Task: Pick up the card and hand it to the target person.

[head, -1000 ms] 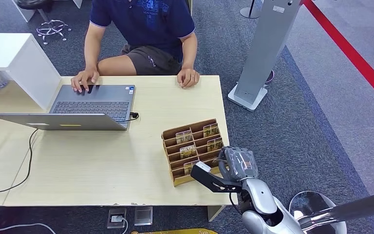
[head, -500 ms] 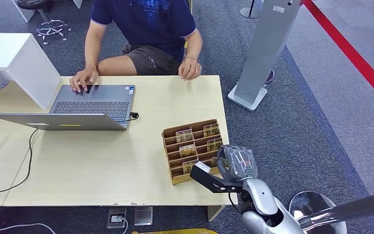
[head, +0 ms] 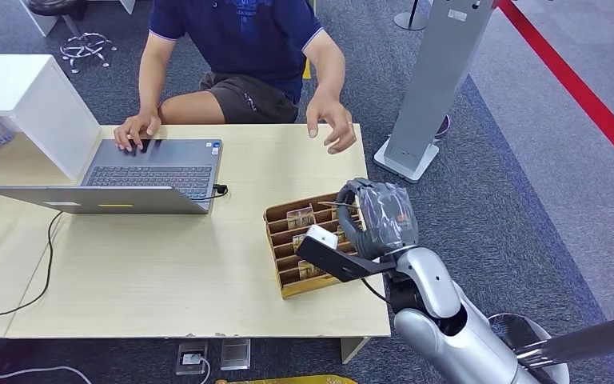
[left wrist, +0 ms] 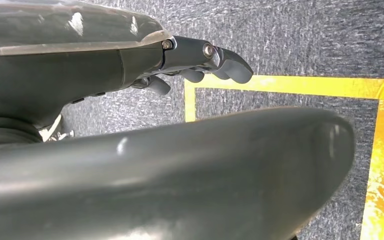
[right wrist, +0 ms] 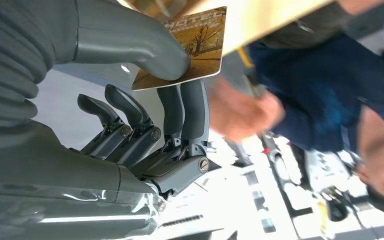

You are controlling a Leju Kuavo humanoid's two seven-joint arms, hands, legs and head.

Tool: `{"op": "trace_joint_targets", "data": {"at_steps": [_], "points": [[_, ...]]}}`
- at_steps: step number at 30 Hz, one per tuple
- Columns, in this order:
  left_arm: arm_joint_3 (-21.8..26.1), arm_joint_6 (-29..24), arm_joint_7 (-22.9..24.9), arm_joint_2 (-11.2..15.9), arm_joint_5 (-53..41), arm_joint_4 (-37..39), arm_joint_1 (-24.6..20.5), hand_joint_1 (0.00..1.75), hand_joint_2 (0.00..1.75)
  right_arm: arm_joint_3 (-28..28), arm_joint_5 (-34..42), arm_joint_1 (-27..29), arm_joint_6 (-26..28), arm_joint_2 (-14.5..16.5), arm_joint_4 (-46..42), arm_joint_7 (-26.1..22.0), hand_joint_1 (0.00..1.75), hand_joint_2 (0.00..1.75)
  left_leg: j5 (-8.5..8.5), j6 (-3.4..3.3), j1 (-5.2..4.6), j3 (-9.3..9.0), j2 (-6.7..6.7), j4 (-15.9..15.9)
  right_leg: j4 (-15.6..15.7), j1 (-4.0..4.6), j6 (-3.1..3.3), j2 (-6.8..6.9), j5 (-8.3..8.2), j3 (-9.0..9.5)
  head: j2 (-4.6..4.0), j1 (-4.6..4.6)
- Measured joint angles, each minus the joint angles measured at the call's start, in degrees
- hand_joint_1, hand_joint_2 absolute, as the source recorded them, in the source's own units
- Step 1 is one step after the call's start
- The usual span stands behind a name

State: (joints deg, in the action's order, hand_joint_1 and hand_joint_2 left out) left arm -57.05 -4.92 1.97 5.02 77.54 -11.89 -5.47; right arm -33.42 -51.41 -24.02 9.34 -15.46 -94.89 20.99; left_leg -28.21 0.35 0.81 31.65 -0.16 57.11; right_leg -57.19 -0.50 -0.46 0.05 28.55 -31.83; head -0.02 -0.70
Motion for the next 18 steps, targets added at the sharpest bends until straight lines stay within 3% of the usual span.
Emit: {"op": "trace_joint_targets", "data": {"at_steps": [5, 9, 18], "points": [[-0.59, 0.16, 0.01, -0.02, -1.03, 0.0, -0.26, 0.0, 0.0, -3.05, 2.42, -8.31, 1.61, 2.91, 5.28, -2.27, 1.71, 1.75, 0.02, 0.01, 0.0, 0.03, -0.04, 0.0, -0.04, 0.0, 0.0, 0.03, 0.0, -0.01, 0.0, 0.04], [-1.27, 0.25, 0.22, -0.08, -1.51, 0.0, -0.51, 0.0, 0.0, -5.6, 1.21, -14.22, 6.38, 6.58, 14.49, -5.2, 1.71, 1.75, 0.04, 0.0, 0.0, 0.06, -0.08, 0.0, -0.06, 0.0, 0.0, 0.07, 0.01, -0.02, 0.0, 0.07], [-2.43, -0.01, 0.91, -0.27, -1.44, 0.0, -0.64, 0.0, 0.0, -9.02, 0.03, -21.06, 11.12, 14.96, 33.64, -9.53, 1.71, 1.75, 0.05, 0.0, 0.0, 0.08, -0.11, 0.0, -0.06, 0.0, 0.0, 0.09, 0.01, -0.05, 0.0, 0.02]]}}
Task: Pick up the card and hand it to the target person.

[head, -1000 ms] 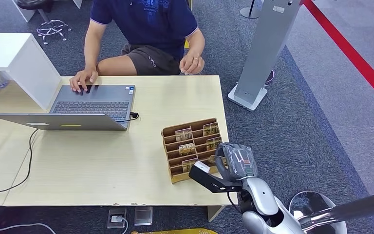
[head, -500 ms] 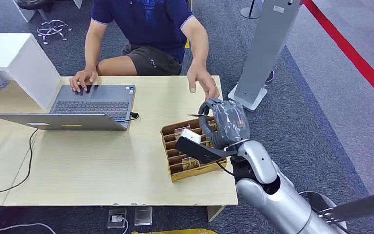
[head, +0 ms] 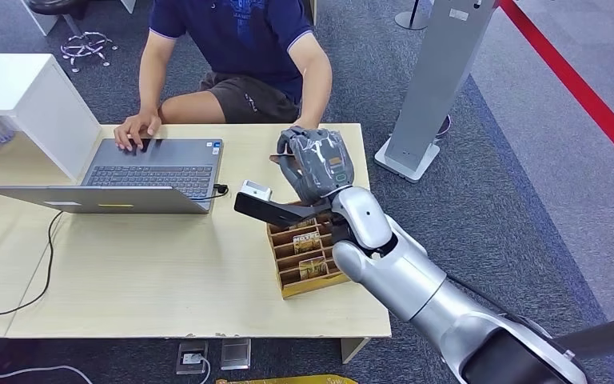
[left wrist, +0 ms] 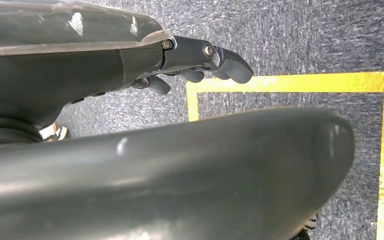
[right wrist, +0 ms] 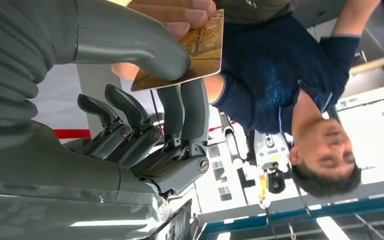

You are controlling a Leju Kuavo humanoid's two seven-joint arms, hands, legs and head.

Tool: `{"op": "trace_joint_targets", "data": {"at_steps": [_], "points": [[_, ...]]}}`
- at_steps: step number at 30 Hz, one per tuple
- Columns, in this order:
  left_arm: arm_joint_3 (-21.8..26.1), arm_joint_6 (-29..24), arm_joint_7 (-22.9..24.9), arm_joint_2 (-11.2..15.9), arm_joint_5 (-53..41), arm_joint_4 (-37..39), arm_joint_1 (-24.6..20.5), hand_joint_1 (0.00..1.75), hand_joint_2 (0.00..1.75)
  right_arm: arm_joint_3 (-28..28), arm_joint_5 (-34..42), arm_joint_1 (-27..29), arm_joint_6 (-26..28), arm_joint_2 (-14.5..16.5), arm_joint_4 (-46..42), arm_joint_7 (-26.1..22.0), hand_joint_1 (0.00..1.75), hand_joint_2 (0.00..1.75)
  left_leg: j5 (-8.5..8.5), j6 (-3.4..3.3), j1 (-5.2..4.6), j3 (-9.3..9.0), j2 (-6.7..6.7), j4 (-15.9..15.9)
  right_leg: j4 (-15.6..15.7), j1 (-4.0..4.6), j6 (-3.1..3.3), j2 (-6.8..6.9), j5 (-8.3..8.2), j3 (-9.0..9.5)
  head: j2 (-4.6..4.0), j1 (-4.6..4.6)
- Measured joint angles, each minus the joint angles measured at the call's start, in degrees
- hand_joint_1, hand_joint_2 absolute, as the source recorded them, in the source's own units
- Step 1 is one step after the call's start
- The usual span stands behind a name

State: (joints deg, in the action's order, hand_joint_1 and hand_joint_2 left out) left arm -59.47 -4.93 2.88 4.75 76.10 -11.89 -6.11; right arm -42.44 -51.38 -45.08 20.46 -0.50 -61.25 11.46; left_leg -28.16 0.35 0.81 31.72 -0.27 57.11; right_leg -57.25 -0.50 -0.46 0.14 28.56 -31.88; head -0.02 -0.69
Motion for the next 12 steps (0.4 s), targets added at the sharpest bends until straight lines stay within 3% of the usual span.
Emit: {"op": "trace_joint_targets", "data": {"at_steps": [4, 12], "points": [[-0.4, -0.12, 0.31, -0.03, 0.1, 0.0, 0.02, 0.0, 0.0, -0.99, -0.58, -0.75, 0.45, 2.54, 5.27, -0.32, 0.0, 1.75, 0.0, 0.0, 0.0, 0.0, 0.0, 0.0, 0.0, 0.0, 0.0, 0.0, 0.0, -0.01, 0.01, 0.01], [-0.57, -0.32, 0.62, -0.03, 0.51, 0.0, 0.05, 0.0, 0.0, -2.11, -0.81, -0.97, 1.46, 4.87, 10.37, -0.71, 0.0, 1.75, 0.0, 0.0, 0.0, -0.01, 0.0, 0.0, 0.01, 0.0, 0.0, 0.0, 0.0, -0.01, 0.0, 0.01]]}}
